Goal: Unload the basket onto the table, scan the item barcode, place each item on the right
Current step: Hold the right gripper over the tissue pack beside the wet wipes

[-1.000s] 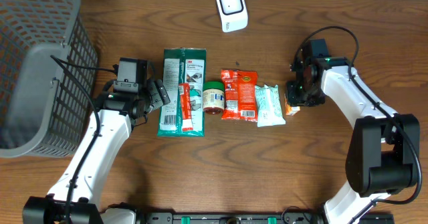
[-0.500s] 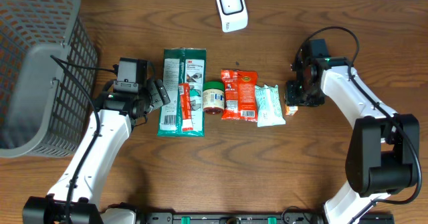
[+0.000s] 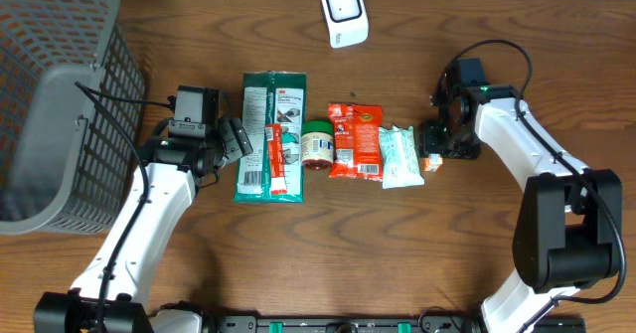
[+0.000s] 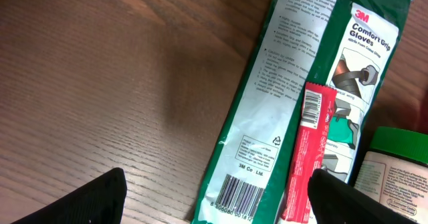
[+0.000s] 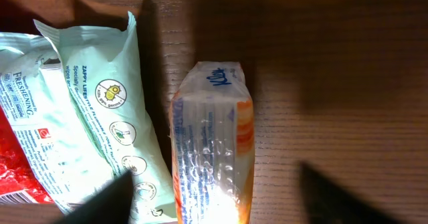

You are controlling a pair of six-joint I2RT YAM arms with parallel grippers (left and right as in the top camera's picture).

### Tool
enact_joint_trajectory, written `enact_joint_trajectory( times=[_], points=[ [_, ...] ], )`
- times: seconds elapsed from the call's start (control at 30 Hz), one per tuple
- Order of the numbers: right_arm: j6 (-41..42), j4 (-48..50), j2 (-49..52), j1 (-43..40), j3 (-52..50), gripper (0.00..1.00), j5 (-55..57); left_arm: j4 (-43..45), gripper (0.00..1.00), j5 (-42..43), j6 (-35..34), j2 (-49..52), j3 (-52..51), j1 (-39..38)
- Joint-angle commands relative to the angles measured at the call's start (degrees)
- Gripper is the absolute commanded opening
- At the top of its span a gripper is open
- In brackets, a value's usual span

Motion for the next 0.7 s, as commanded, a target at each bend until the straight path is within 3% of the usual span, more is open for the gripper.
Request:
enact_joint_trajectory(
  times=[0.0,0.13,0.17,0.2,0.33,0.5,0.67],
  points=[
    [0.4,0.1,0.4,0.8,-0.1,0.99,-0.3,-0.2,0.87,-1.1,0.6,-0.3,1.0,0.2],
    [0.4,0.1,0.4,0.8,-0.1,0.99,-0.3,-0.2,0.87,-1.1,0.6,-0.3,1.0,0.2],
    [0.4,0.1,0.4,0.8,-0.1,0.93,-0.2,-0.2,0.87,-1.1,0.6,-0.3,1.0,0.2],
    [0.5,0.1,0.4,0.8,-0.1,0.77,-0.3,-0.2,0.87,-1.1,0.6,-0.3,1.0,0.2],
    [3.9,0.4,0.4,1.0,-0.1,0.53,0.2,-0.2,0.87,-1.1,0.6,-0.3,1.0,0.2],
    [4.3,1.5,0.4,1.0,-0.1,0.48,0.4,-0.2,0.87,-1.1,0.6,-0.3,1.0,0.2],
    [4.3,1.5,0.4,1.2,-0.1,0.37,0.4,-0.2,0.87,-1.1,0.6,-0.3,1.0,0.2]
  ],
)
